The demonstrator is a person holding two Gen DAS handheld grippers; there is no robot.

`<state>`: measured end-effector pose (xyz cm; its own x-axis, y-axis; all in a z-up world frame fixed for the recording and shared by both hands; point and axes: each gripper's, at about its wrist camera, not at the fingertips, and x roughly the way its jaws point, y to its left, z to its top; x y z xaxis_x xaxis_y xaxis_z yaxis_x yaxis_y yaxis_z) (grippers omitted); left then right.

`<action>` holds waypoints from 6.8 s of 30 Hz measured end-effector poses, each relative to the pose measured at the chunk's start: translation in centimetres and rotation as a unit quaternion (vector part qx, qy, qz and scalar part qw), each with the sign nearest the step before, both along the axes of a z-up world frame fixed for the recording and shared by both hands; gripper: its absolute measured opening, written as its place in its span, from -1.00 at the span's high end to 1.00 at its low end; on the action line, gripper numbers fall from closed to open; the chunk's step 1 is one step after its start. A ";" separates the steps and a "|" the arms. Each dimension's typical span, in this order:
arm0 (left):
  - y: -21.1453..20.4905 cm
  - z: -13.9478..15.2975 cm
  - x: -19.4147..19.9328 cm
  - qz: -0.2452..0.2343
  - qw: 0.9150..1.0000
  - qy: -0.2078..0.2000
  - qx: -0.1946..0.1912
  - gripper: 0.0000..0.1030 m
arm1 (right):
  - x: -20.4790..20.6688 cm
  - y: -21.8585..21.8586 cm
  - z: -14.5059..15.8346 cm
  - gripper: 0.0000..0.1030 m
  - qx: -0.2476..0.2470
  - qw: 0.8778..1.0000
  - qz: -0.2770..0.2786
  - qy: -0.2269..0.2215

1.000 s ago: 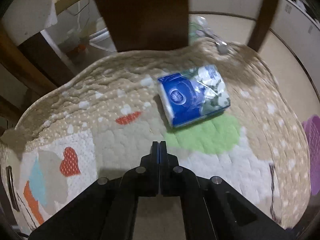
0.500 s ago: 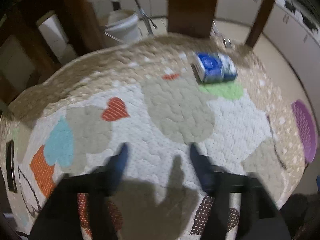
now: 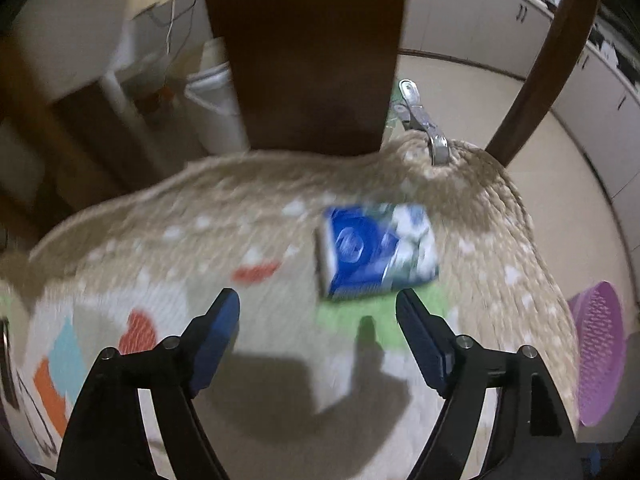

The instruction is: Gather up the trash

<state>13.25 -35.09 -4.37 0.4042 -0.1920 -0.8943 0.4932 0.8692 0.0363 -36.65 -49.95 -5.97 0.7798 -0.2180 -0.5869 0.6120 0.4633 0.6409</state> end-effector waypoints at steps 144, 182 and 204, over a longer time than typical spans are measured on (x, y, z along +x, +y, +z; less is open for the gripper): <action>25.7 -0.5 -13.5 0.071 0.993 0.071 -0.059 0.02 | 27.2 22.0 0.4 -0.79 -0.138 0.895 0.400 0.142; 23.9 -0.1 -13.8 0.039 0.994 0.073 -0.064 -0.22 | 26.2 18.2 -0.3 -0.43 -0.167 0.905 0.348 0.178; 39.9 30.0 3.1 0.193 0.948 -0.246 -0.061 -0.57 | 24.9 18.0 4.0 -0.63 -0.178 0.914 0.336 0.139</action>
